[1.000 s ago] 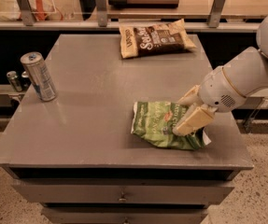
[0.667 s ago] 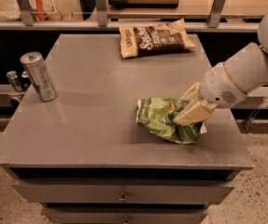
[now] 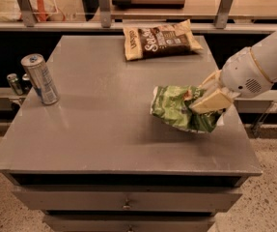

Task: Move green jalapeno chip bag near brown chip bag

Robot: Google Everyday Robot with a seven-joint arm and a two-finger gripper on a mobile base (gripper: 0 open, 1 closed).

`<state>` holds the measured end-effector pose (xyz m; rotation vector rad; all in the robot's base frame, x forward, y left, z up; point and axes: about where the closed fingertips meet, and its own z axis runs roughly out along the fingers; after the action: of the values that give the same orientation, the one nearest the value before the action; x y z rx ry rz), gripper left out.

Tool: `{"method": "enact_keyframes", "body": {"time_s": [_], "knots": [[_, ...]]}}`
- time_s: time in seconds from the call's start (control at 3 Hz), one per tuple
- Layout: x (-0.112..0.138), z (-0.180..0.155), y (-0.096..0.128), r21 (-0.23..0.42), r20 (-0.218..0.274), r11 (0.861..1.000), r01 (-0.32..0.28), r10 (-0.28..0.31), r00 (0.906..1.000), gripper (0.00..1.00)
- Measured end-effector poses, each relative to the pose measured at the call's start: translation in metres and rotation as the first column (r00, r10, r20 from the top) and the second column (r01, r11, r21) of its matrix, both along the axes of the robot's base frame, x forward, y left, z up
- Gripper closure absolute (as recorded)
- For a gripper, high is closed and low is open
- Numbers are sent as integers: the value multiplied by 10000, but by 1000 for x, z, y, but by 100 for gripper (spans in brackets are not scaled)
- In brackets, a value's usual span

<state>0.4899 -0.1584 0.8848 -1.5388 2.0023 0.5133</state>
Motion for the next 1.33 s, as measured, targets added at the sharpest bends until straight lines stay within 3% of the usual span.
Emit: {"method": "enact_keyframes", "body": {"time_s": [0.33,0.67,1.0,1.33], "knots": [[1,24,-14,-20,435,9985,543,-541,9976,100],[1,25,-15,-22,460,9984,566,-565,9973,100],[18,26,-16,-37,969,9963,859,-851,9916,100],[59,28,-20,-222,1590,9928,1181,-1131,9808,100]]}}
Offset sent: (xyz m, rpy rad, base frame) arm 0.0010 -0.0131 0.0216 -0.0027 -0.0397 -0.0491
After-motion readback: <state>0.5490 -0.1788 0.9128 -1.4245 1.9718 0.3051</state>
